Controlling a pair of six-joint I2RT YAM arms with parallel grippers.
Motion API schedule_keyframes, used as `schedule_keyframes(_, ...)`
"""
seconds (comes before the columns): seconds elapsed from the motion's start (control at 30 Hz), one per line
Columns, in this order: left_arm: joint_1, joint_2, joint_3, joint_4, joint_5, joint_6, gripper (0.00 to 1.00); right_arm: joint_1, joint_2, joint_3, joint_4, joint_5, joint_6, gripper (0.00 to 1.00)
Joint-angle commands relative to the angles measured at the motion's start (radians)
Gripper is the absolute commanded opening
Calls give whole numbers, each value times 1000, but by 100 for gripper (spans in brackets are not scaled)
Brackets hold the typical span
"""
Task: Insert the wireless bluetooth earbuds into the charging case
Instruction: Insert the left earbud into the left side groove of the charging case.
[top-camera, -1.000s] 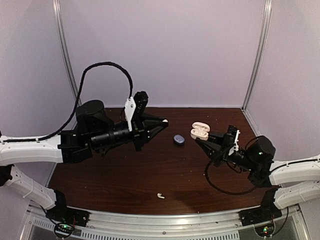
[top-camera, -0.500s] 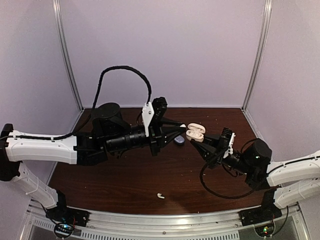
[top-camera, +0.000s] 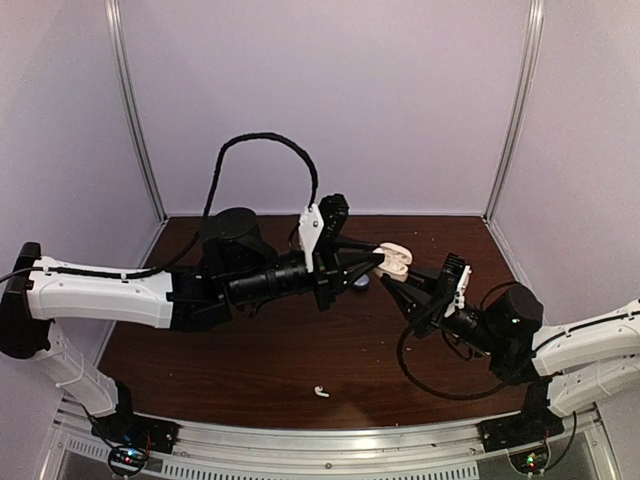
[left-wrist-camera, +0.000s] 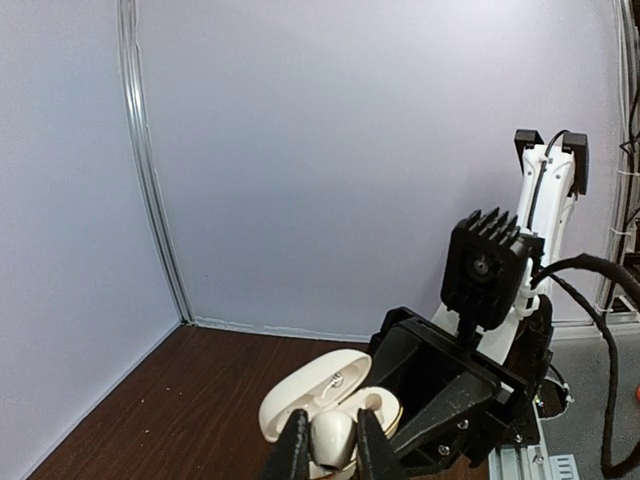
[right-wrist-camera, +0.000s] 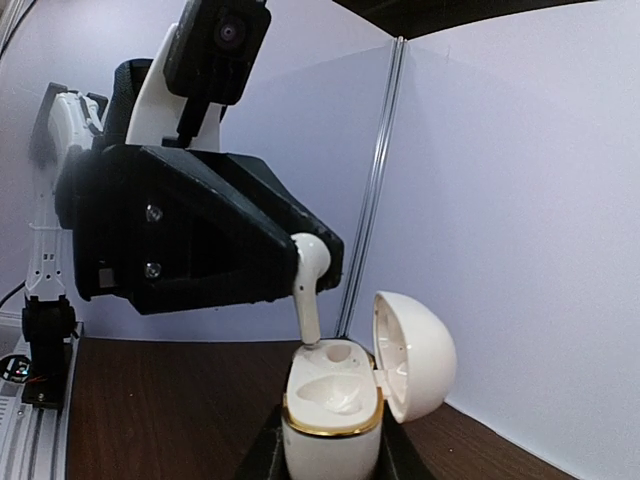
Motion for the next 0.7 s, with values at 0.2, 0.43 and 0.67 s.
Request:
schedule_keyframes(0.2,-5,39,62,39,-60,-54,8,26,-23,7,45,64,-31,0)
schedule_keyframes(0.43,-5,61,82,6,-85,-68,8,28,-28,2,63,65,-34,0)
schedule_keyframes(0.67,-5,74,93,-5,-72,-76,7,29,-23,4,68,69,-37,0)
